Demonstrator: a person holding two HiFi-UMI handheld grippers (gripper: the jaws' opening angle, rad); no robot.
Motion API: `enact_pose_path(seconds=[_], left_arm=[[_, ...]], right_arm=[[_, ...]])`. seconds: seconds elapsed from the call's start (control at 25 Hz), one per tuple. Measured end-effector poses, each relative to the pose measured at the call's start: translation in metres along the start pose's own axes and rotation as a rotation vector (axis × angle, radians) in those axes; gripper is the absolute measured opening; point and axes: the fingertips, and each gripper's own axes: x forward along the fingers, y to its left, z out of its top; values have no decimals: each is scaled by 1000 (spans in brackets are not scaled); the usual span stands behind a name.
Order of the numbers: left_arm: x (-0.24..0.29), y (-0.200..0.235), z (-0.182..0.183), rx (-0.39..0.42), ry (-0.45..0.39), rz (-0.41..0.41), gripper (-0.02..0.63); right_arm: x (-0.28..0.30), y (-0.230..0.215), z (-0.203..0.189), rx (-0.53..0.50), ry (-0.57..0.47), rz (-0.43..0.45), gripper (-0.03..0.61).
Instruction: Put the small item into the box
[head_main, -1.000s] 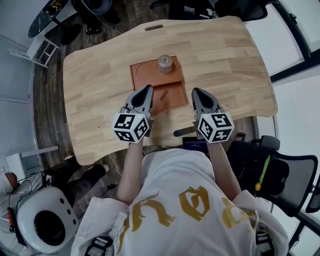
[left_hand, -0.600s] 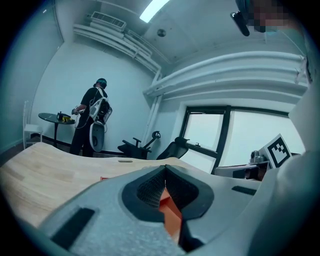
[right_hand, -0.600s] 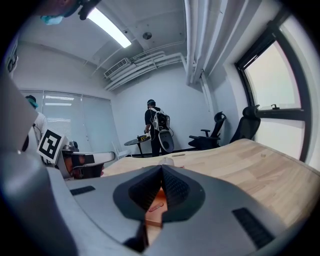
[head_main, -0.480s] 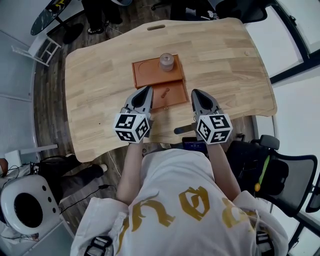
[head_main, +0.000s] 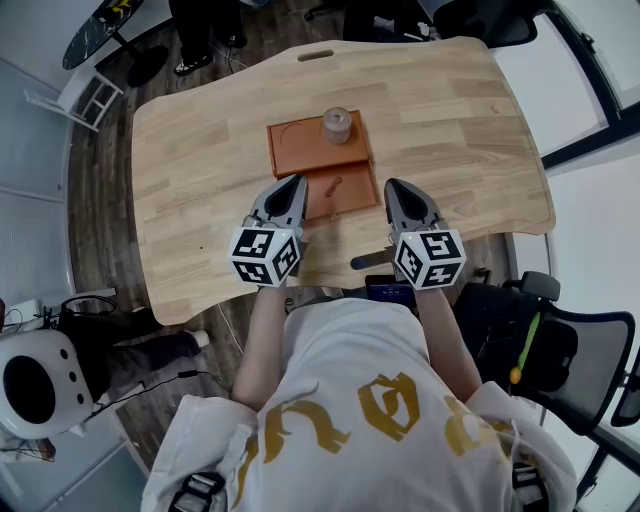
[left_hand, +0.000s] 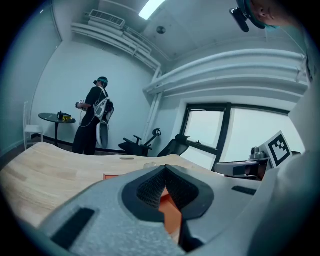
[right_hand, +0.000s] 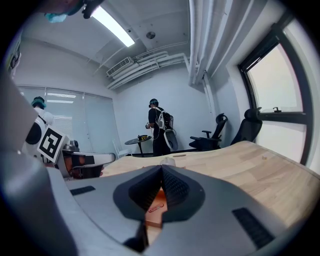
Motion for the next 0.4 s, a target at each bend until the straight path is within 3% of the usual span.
enact_pose_path(seconds=[0.4], left_arm=[[6,-4,1,23,15,-21,9]], right_arm=[[2,-1,-5,17,14,-8,11]])
